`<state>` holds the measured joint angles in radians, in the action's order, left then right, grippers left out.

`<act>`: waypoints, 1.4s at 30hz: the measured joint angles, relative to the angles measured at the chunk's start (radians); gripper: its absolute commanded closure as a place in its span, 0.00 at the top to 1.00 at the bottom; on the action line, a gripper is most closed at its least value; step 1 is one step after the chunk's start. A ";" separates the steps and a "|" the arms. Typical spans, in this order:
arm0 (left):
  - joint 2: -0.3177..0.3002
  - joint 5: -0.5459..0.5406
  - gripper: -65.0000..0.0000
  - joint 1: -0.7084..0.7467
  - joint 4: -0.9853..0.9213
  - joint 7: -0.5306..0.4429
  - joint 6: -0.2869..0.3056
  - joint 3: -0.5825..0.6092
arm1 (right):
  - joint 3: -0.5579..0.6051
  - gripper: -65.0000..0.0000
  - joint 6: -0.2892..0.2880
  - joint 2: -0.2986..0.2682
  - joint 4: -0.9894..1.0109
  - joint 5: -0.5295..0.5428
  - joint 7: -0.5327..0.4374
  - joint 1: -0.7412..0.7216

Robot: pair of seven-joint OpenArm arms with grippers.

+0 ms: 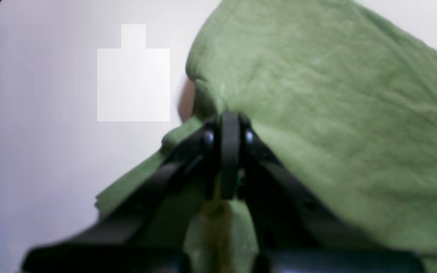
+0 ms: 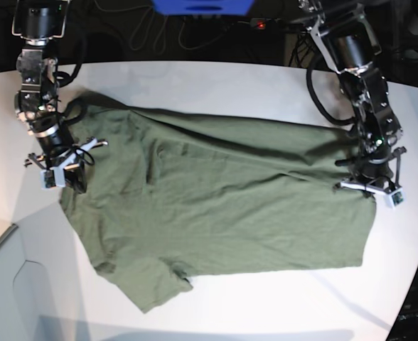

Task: Layout the t-shirt on the table in an organized manner, then fold the t-shirt properly
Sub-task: 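Grasp the t-shirt edge with the right gripper and reposition the left gripper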

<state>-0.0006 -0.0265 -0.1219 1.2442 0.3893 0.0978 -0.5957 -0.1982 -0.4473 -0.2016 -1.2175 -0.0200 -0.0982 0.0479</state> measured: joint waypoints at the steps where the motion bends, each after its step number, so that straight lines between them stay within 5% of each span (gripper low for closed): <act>1: 0.001 0.000 0.00 0.003 0.000 0.000 0.000 0.000 | 0.000 0.14 0.000 0.000 0.000 -0.001 0.000 0.000; 5: 0.001 0.000 0.00 0.014 -0.001 0.004 0.000 -0.001 | 0.003 0.39 0.000 0.001 -0.040 -0.002 0.003 0.039; 6: 0.000 0.001 0.00 0.013 -0.003 0.001 0.000 -0.001 | 0.003 0.44 0.447 0.008 -0.063 0.020 0.098 0.056; 7: -0.001 0.000 0.00 0.013 -0.011 -0.005 0.000 -0.002 | 0.003 0.49 0.000 0.020 -0.074 0.001 0.000 0.064; 12: -0.003 0.003 0.00 0.011 -0.063 0.000 0.000 -0.002 | 0.011 0.56 0.000 0.067 -0.100 0.001 -0.004 0.066; 26: -0.005 0.003 0.01 0.012 -0.064 0.000 -0.001 -0.002 | 0.035 0.56 0.000 0.058 -0.059 0.000 0.000 0.095; 33: -0.005 0.000 0.22 0.026 -0.064 -0.005 -0.001 -0.002 | 0.031 0.56 0.000 0.058 -0.044 0.000 0.000 0.103; 39: -0.002 0.000 0.20 0.032 -0.064 -0.004 0.000 -0.002 | 0.031 0.56 0.000 0.058 -0.042 0.000 0.000 0.108; 42: -0.003 0.000 0.08 0.032 -0.064 -0.004 0.000 -0.002 | 0.031 0.56 0.000 0.058 -0.041 0.000 0.000 0.108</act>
<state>-0.0032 -0.0265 -0.0898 1.1797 0.3855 0.0975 -0.5976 -0.1673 -0.4477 -0.1440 -1.2583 -0.0196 -0.0982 0.1558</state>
